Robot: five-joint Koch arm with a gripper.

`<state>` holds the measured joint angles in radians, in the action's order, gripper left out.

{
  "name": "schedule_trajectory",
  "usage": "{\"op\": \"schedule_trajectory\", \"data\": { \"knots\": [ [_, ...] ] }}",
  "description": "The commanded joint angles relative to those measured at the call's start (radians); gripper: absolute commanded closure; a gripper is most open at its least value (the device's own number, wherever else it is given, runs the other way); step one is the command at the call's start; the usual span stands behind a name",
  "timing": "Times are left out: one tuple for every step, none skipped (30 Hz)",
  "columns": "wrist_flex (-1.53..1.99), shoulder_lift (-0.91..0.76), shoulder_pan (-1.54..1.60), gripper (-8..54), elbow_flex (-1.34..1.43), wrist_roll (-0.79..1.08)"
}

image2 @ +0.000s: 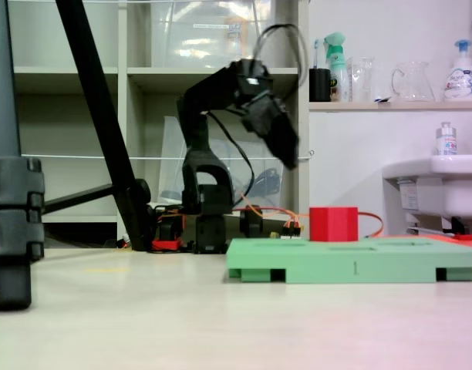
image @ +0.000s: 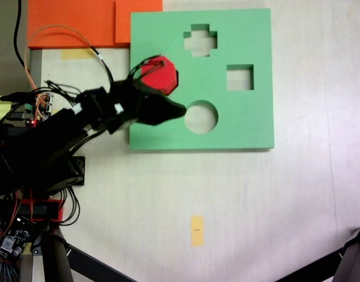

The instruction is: Put the octagonal pillar block into the corresponding hole

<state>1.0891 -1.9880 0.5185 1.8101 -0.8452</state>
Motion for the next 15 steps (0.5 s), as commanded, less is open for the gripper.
{"op": "schedule_trajectory", "data": {
  "knots": [
    [-0.156,-0.112,-0.094,-1.2,0.074,0.325],
    [-0.291,-0.173,-0.155,-0.9,0.183,0.472],
    [-0.397,-0.212,-0.190,-0.9,0.261,0.565],
    [-0.499,-0.255,-0.222,-0.9,0.339,0.638],
    [-0.561,-0.282,-0.242,-0.9,0.403,0.663],
    [-0.561,-0.290,-0.276,-0.9,0.423,0.667],
    [-0.561,-0.301,-0.308,-0.9,0.451,0.670],
    [-0.571,-0.318,-0.339,-0.9,0.502,0.689],
    [-0.591,-0.322,-0.356,-0.9,0.554,0.709],
    [-0.611,-0.322,-0.371,-0.9,0.594,0.713],
    [-0.643,-0.322,-0.391,-0.9,0.635,0.715],
    [-0.699,-0.322,-0.399,-0.9,0.696,0.716],
    [-0.761,-0.322,-0.407,-0.9,0.767,0.729],
    [-0.798,-0.322,-0.410,-0.9,0.815,0.749],
    [-0.824,-0.324,-0.413,-0.9,0.862,0.756]
  ]
}}
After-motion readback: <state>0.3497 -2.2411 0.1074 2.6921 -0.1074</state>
